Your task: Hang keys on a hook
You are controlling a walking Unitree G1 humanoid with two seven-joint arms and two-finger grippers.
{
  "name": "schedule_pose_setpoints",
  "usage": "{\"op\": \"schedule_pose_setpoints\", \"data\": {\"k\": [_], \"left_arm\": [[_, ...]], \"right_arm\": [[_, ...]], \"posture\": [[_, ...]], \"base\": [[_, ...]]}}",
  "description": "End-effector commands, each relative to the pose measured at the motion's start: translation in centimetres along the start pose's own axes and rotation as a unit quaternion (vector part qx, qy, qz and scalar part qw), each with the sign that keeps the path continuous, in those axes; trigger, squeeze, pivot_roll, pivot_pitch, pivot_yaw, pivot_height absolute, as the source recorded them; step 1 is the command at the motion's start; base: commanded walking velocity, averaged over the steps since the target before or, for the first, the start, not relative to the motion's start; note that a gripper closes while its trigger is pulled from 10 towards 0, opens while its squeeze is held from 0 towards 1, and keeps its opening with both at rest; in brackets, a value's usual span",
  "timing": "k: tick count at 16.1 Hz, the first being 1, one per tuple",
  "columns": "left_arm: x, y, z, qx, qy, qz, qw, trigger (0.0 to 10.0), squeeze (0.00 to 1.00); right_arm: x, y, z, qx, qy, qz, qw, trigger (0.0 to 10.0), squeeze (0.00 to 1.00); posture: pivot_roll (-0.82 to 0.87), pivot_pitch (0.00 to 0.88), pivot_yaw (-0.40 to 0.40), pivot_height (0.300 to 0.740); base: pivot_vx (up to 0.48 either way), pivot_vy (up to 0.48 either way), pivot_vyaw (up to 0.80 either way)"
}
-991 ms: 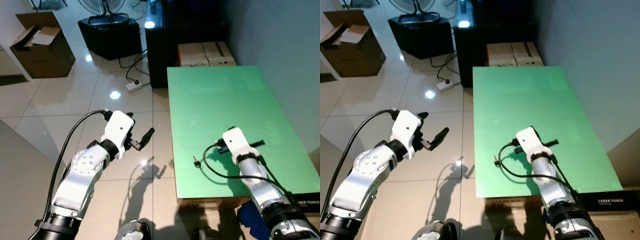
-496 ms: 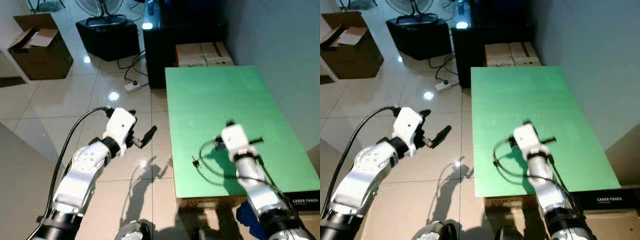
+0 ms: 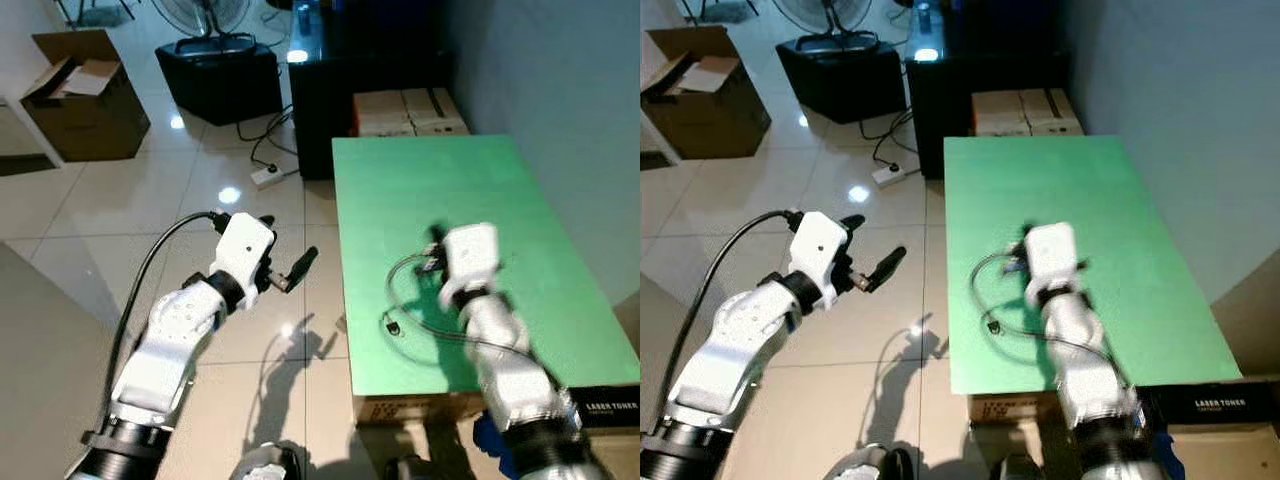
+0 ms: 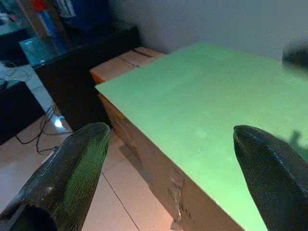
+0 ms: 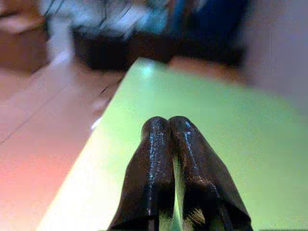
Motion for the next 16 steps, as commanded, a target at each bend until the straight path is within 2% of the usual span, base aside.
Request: {"op": "schedule_pose_setpoints", "data": {"k": [1, 3, 5, 7, 8, 12, 16], "left_arm": [[-1.3, -0.2, 0.0, 0.020, -0.004, 0.018, 1.000, 10.0, 0.00], [-2.2, -0.3, -1.2, 0.006, -0.003, 0.025, 1.000, 10.0, 0.00], [-1.8, -0.8, -2.9, -0.049, -0.020, 0.022, 0.998, 10.0, 0.00], [-2.1, -2.0, -3.9, -0.102, 0.007, 0.035, 0.994, 10.0, 0.00], [-2.3, -2.3, -3.8, -0.105, 0.010, 0.043, 0.994, 10.0, 0.00], [-2.1, -3.0, -3.4, -0.108, 0.011, 0.044, 0.993, 10.0, 0.00], [-2.1, -3.6, -3.5, -0.117, 0.007, 0.049, 0.992, 10.0, 0.00]], "right_arm": [[-3.0, -1.1, 1.9, 0.049, 0.009, 0.061, 0.997, 10.0, 0.00], [-5.7, -2.6, 2.9, 0.067, 0.003, 0.116, 0.991, 10.0, 0.00], [-7.8, -3.8, 3.9, 0.101, 0.024, 0.163, 0.981, 10.0, 0.00], [-9.3, -4.4, 4.3, 0.125, 0.041, 0.205, 0.970, 10.0, 0.00], [-9.7, -4.3, 4.1, 0.120, 0.041, 0.211, 0.969, 10.0, 1.00], [-9.8, -3.5, 2.6, 0.064, 0.017, 0.200, 0.977, 10.0, 1.00], [-10.7, -4.1, 2.7, 0.084, -0.028, 0.212, 0.973, 10.0, 1.00]], "posture": [[-0.08, 0.060, 0.094, 0.740], [-0.08, 0.072, 0.075, 0.740], [-0.07, 0.074, 0.066, 0.740], [-0.05, 0.093, 0.056, 0.740], [-0.04, 0.099, 0.054, 0.740], [-0.03, 0.103, 0.059, 0.740], [-0.01, 0.110, 0.065, 0.740]], "base": [[0.000, 0.000, 0.00], [0.000, 0.000, 0.00], [0.000, 0.000, 0.00], [0.000, 0.000, 0.00], [0.000, 0.000, 0.00], [0.000, 0.000, 0.00], [0.000, 0.000, 0.00]]}}
Point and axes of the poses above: a point about 5 cm out from each wrist's last joint towards the gripper, its own y axis pointing out of the wrist towards the gripper, its own x axis along the axis of the wrist's last joint, z = x × y, the point moved 5 cm from there along y, pointing out of the wrist towards the gripper, and after that the axes turned 4 degrees about y, right-handed, at the moved point
